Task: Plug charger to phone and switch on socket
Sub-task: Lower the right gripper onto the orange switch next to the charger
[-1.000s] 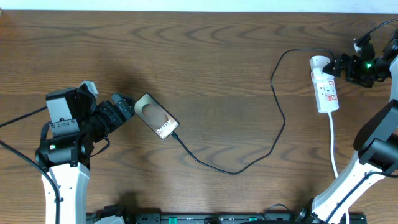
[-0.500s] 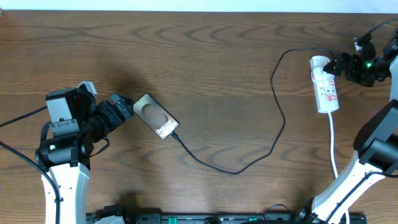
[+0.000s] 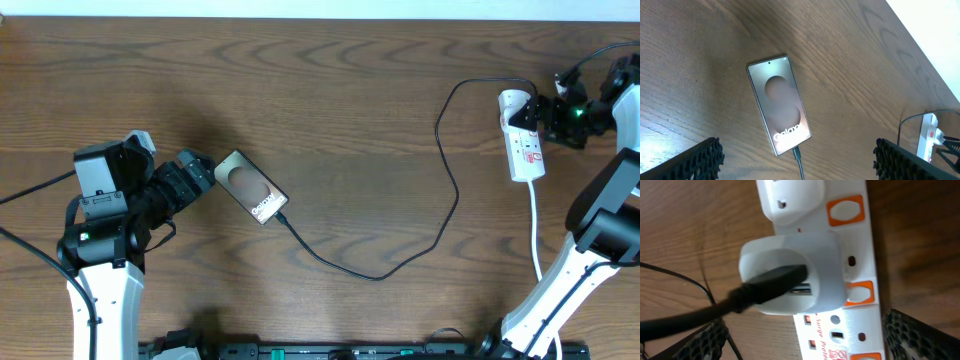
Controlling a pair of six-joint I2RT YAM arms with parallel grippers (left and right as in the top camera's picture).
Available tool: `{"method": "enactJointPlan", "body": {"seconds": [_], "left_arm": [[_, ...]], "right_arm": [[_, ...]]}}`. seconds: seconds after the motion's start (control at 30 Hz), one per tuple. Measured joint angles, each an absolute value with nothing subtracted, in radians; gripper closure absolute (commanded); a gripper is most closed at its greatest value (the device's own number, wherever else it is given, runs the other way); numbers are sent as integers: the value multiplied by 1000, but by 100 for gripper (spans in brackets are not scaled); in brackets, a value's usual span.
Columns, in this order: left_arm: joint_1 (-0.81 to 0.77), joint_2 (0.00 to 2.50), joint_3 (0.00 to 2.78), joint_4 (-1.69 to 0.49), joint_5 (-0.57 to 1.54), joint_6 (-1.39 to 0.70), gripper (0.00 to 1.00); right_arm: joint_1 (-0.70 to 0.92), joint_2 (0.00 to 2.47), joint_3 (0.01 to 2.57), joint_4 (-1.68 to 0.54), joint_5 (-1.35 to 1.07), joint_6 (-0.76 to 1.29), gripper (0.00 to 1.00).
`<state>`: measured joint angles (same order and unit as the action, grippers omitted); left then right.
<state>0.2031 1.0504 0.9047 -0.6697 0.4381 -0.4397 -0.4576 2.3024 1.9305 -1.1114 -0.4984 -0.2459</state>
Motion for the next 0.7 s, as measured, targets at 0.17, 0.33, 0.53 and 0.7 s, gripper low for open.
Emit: {"method": "enactJointPlan", "body": {"seconds": [0.17, 0.33, 0.53, 0.7], "left_arm": [[203, 1050, 905, -670, 438, -440, 4], [203, 1051, 905, -670, 438, -440, 4], [203, 1051, 905, -673, 438, -440, 4], [203, 1051, 905, -681, 438, -434, 4]], "right_arm": [[-434, 2303, 1930, -1098, -498, -245, 1], [-409, 2303, 1930, -1084, -493, -234, 1], [-406, 2303, 1930, -1079, -486, -226, 1], [-404, 2303, 1930, -1075, -484, -218, 1]]}}
